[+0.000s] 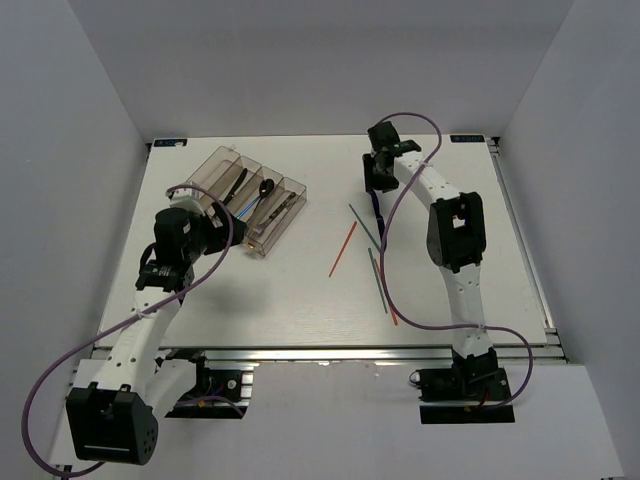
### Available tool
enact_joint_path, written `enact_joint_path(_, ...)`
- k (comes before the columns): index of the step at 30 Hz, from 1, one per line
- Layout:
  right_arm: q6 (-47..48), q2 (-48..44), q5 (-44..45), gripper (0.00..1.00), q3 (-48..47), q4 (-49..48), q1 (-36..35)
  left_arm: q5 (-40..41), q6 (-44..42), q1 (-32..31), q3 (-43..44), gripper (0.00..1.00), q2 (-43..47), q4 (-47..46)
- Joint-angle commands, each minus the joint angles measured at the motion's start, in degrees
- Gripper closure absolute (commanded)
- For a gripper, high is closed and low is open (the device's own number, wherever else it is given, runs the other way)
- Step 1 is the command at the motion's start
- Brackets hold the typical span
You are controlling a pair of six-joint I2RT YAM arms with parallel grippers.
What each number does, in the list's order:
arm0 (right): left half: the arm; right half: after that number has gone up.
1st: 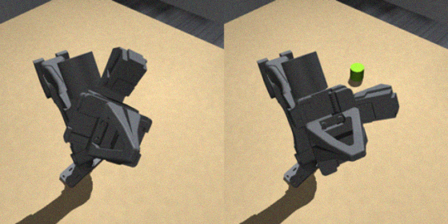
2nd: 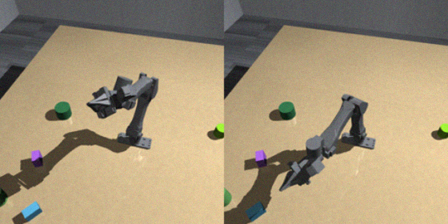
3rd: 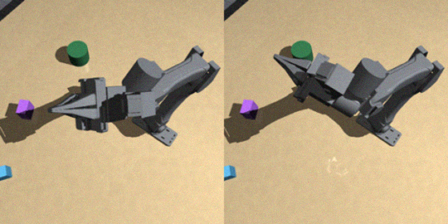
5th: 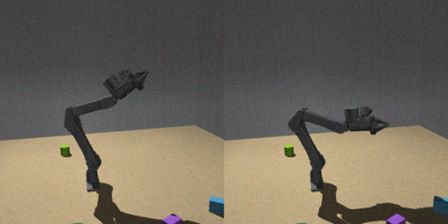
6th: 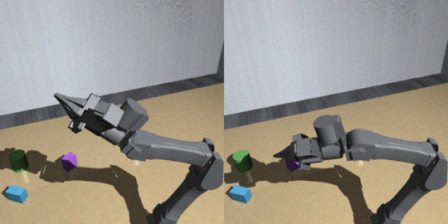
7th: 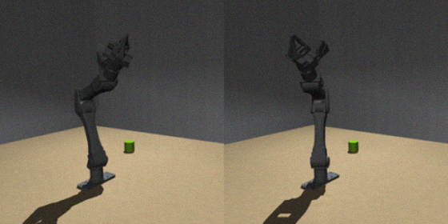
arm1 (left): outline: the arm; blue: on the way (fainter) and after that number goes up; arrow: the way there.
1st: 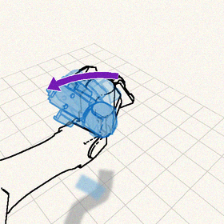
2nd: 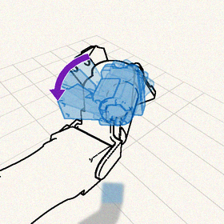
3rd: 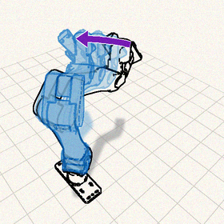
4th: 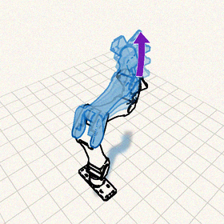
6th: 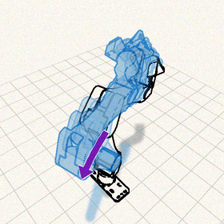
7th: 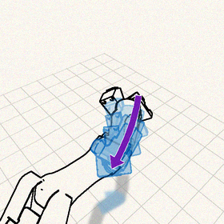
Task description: Sort the eating utensils into containers
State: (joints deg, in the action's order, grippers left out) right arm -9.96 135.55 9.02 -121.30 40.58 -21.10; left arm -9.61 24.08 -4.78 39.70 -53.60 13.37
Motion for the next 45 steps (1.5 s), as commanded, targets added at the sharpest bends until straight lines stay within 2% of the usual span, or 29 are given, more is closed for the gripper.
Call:
enact_joint_path(1, 0.7, -1.1, 1.3, 0.52, 2.6, 1.4, 0.2, -1.8, 0.3, -0.1, 1.0, 0.02, 0.4, -1.0)
enact_joint_path(5, 1.5, -2.4, -0.4, 0.53, 8.6, -0.1, 0.2, -1.1, 0.2, -0.1, 0.6, 0.02, 1.2, -0.8)
enact_joint_path(11, 2.6, 0.1, -3.1, 0.54, 9.0, 0.2, 0.4, -1.1, 0.0, -0.1, 0.4, 0.02, 1.2, -0.6)
enact_joint_path(14, 2.7, 2.1, -3.3, 0.62, 5.7, 2.4, 0.5, -1.0, -0.1, -0.1, 0.2, 0.02, 1.1, -0.4)
enact_joint_path(16, 2.6, 3.1, -3.6, 0.63, 3.5, 4.3, 0.4, -0.8, -0.2, -0.1, 0.4, 0.02, 1.0, -0.2)
enact_joint_path(26, 4.2, 7.3, 2.5, 0.86, 4.3, 5.7, -0.9, 0.1, 0.0, -0.1, 0.3, 0.02, 0.7, 0.1)
enact_joint_path(28, 4.2, 7.0, 0.2, 1.00, 5.1, 5.0, -0.9, -0.1, 0.2, -0.1, 0.3, 0.02, 0.5, 0.1)
enact_joint_path(30, 3.5, 4.0, -3.7, 1.00, 8.0, 1.0, -0.1, -0.5, 0.3, -0.1, 0.3, 0.02, 0.4, 0.1)
enact_joint_path(33, 1.6, -1.7, -4.6, 1.00, 10.9, -3.8, 0.4, -1.6, 1.8, -0.1, -0.1, 0.02, 0.3, -1.1)
enact_joint_path(36, 0.9, -8.8, -5.1, 1.00, 15.2, -9.8, 0.5, -2.1, 11.1, -0.1, -1.2, 0.02, -1.0, -4.8)
enact_joint_path(39, 0.2, -14.8, -3.1, 1.00, 18.6, -13.1, 0.5, -8.8, 22.6, -1.2, -5.6, 0.02, -3.0, -17.7)
enact_joint_path(40, 0.2, -15.7, -2.7, 1.00, 19.2, -13.4, 0.5, -7.1, 24.7, -2.2, -6.1, 0.02, -4.0, -23.1)
enact_joint_path(45, 2.0, -21.2, -1.7, 1.00, 21.4, -12.8, 0.4, 2.6, 27.4, -12.6, -3.1, 0.02, -10.1, -30.8)
